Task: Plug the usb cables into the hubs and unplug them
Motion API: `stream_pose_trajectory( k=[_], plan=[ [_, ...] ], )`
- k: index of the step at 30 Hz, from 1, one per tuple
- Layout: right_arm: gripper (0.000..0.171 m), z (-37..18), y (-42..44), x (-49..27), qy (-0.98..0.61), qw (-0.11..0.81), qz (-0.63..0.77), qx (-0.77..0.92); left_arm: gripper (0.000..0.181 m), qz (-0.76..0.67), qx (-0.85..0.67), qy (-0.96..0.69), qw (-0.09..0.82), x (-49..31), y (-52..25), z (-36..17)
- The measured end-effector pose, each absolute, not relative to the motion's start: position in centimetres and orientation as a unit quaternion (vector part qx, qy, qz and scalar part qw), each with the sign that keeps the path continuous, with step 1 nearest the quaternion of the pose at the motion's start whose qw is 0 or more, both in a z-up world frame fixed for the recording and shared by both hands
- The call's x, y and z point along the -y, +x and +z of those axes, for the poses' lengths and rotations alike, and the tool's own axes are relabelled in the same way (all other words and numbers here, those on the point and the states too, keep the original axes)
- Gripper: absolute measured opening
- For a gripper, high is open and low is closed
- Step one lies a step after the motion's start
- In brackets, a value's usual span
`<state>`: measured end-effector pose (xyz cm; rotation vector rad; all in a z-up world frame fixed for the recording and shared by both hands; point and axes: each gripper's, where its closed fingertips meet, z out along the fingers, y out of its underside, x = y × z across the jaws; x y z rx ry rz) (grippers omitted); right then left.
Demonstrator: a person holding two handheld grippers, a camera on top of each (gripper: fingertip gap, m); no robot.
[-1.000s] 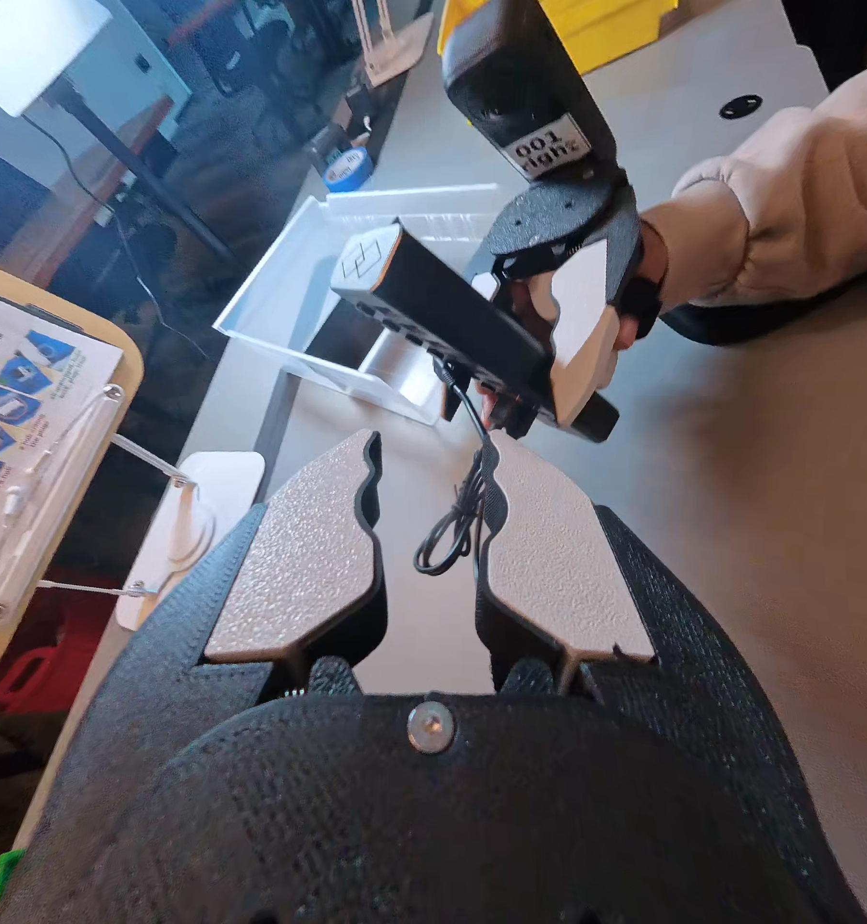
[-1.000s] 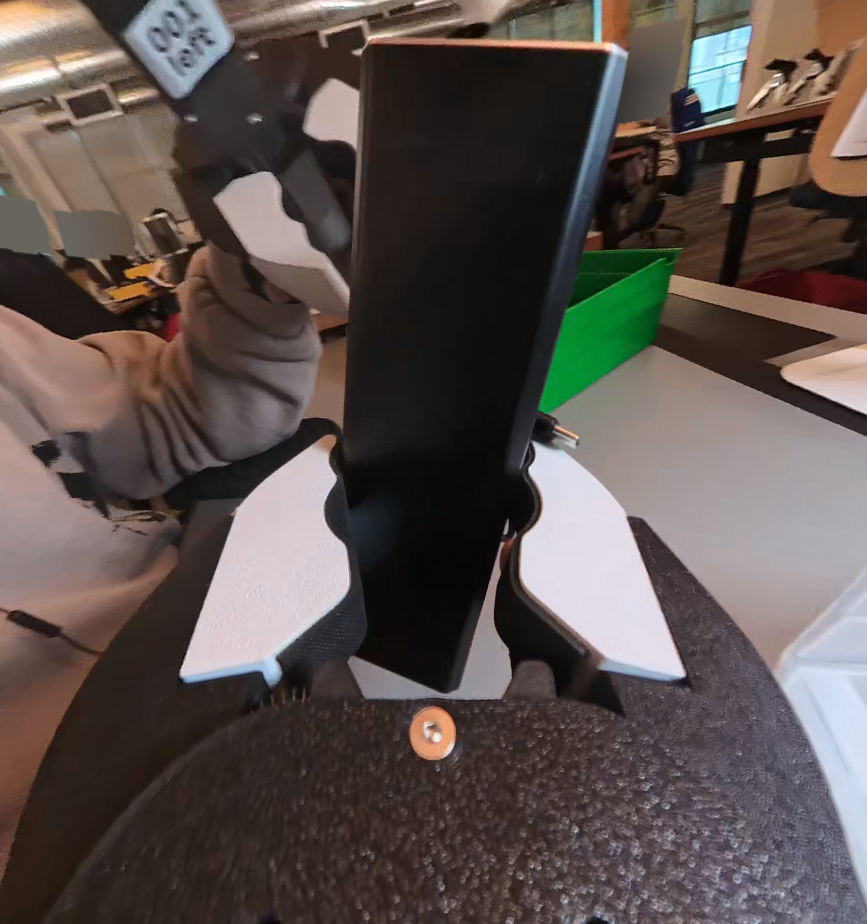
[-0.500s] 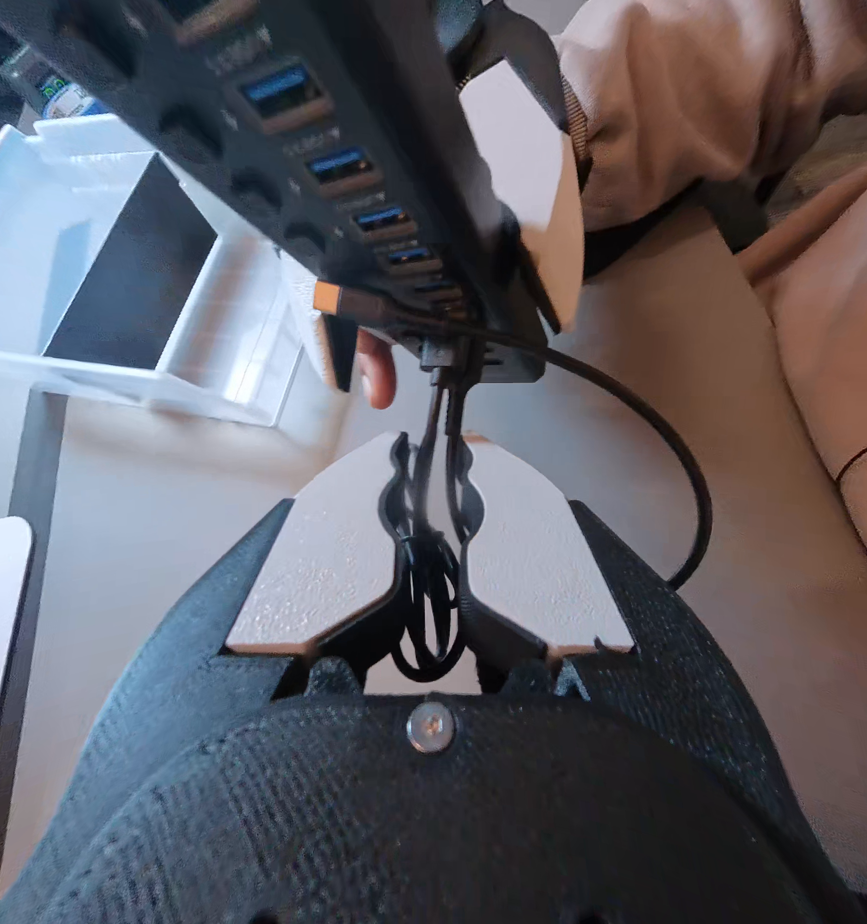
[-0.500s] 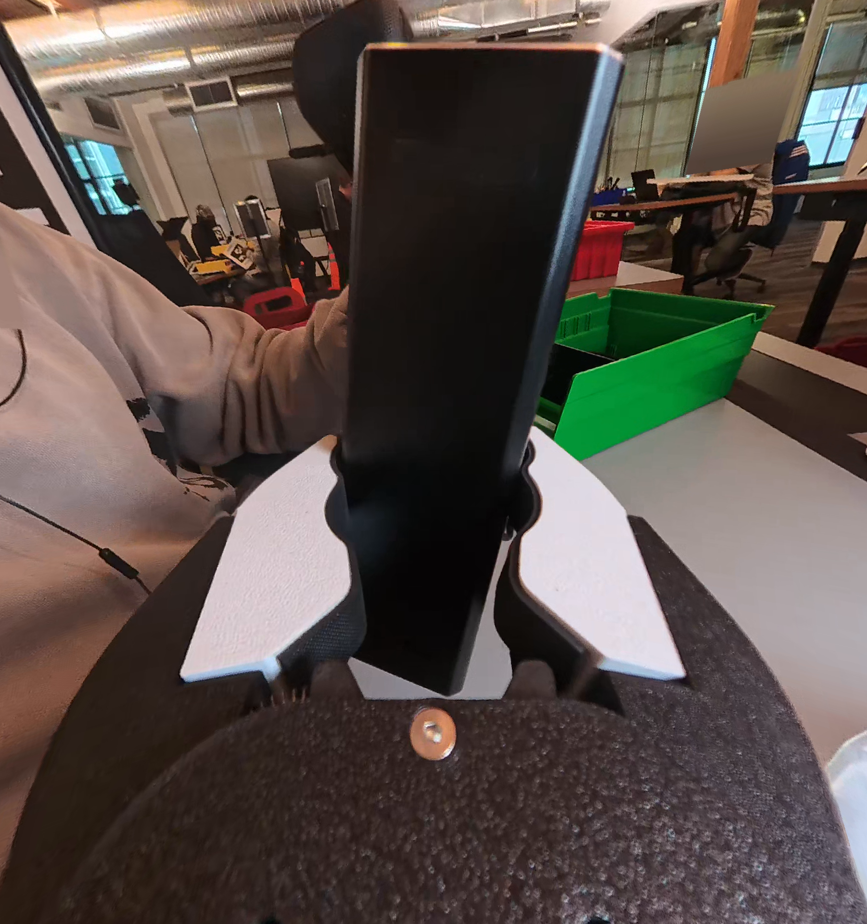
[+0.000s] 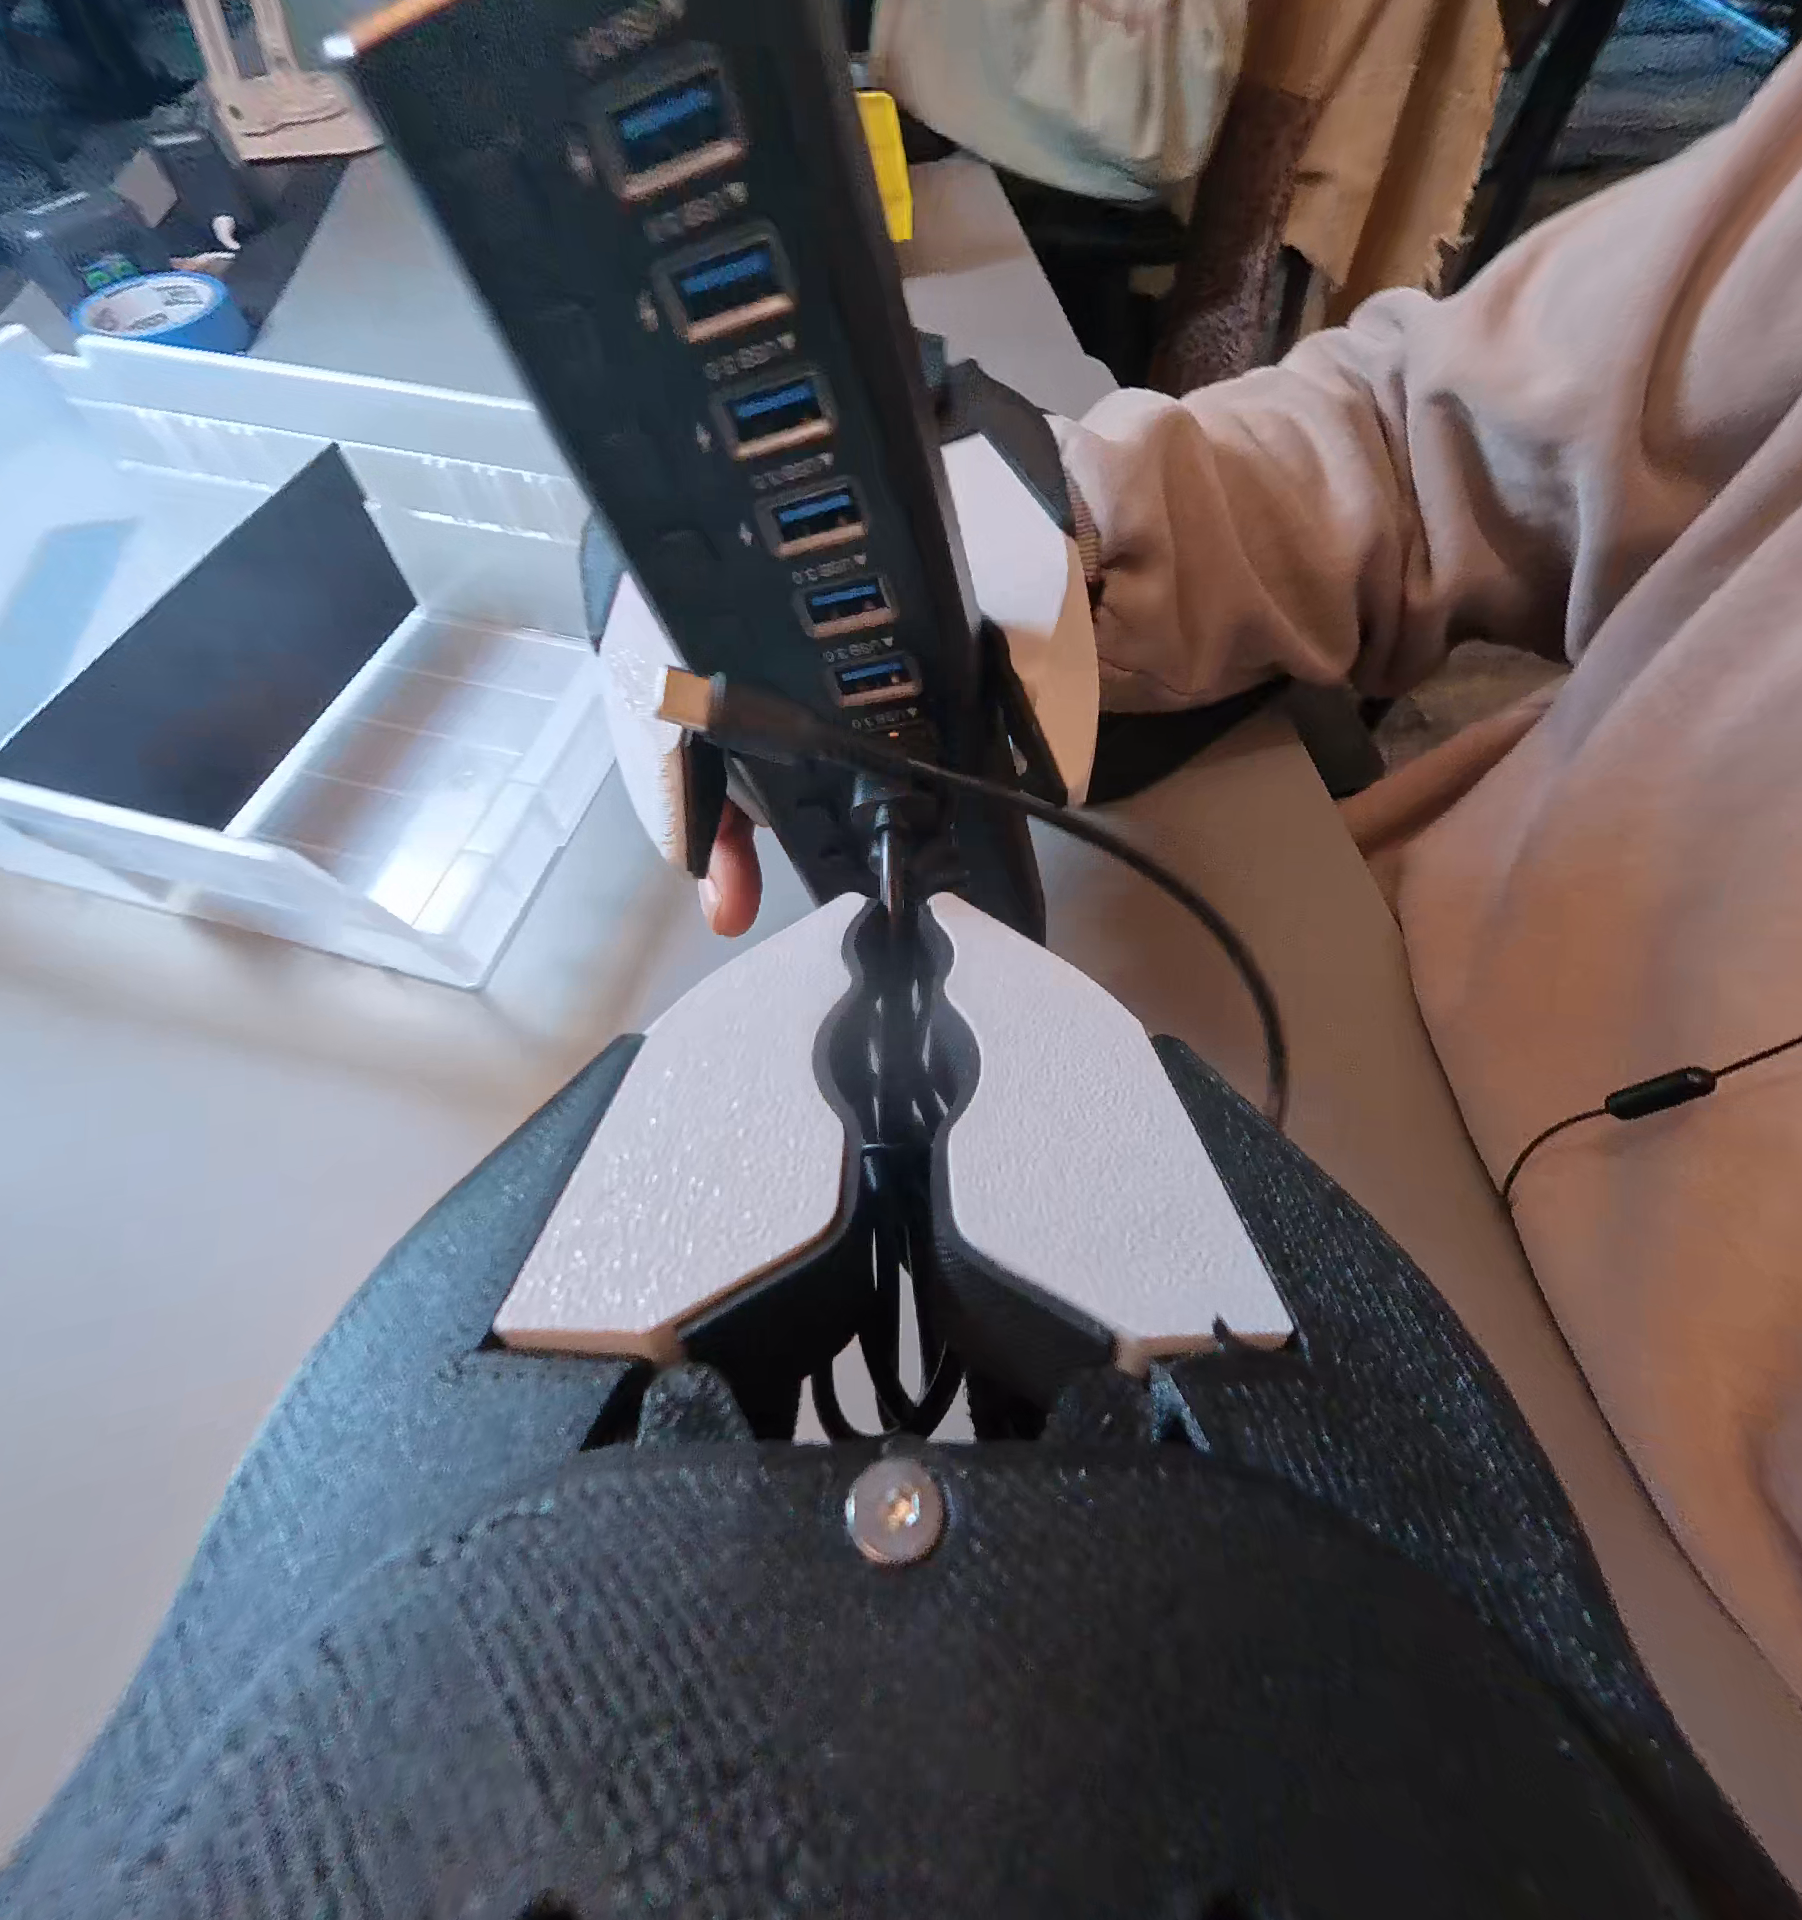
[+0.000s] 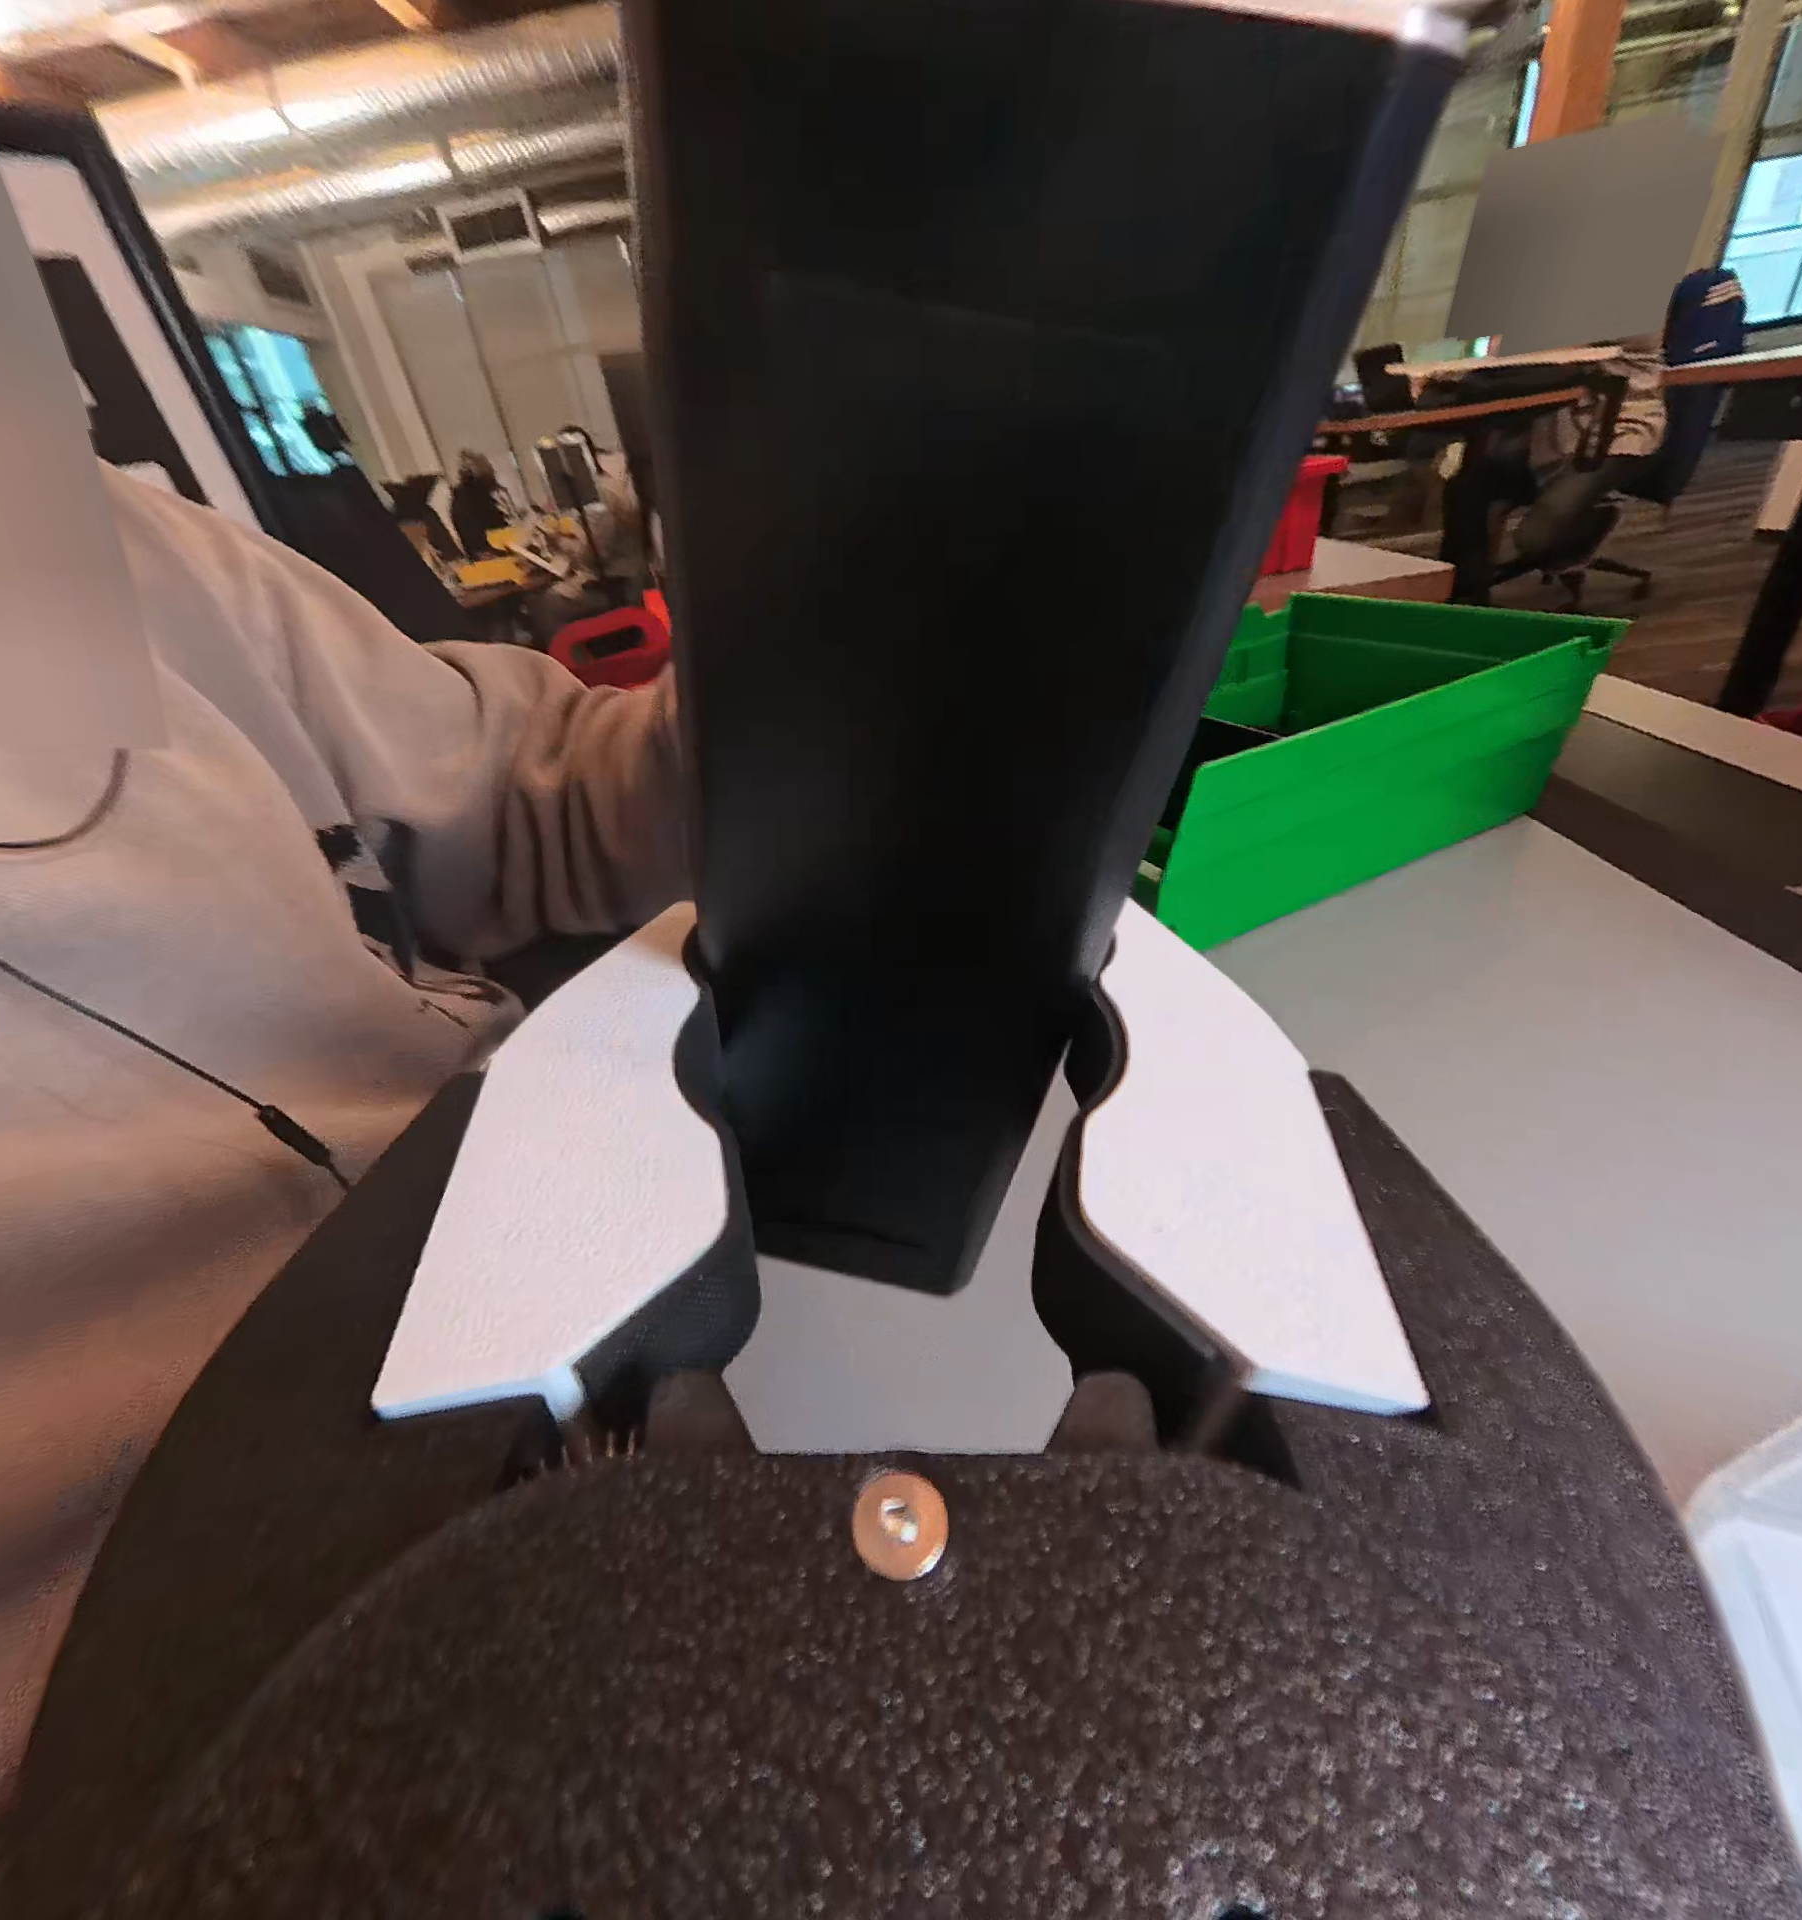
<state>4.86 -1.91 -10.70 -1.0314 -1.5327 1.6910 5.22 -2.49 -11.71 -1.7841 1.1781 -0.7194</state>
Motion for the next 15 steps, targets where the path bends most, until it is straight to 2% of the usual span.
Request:
stream_pose_trajectory(
  k=[8, 15],
  plan=[
    [0.066, -11.8, 4.2, 0.3, -0.431, 0.367, 0.560, 0.605, 0.006, -0.267, -0.449, -0.732, 0.437, 2.0, 4.4, -11.0],
    [0.068, -11.8, 4.0, 0.5, -0.428, 0.369, 0.569, 0.597, 0.006, -0.259, -0.461, -0.725, 0.441, 2.3, 4.5, -11.0]
  ],
)
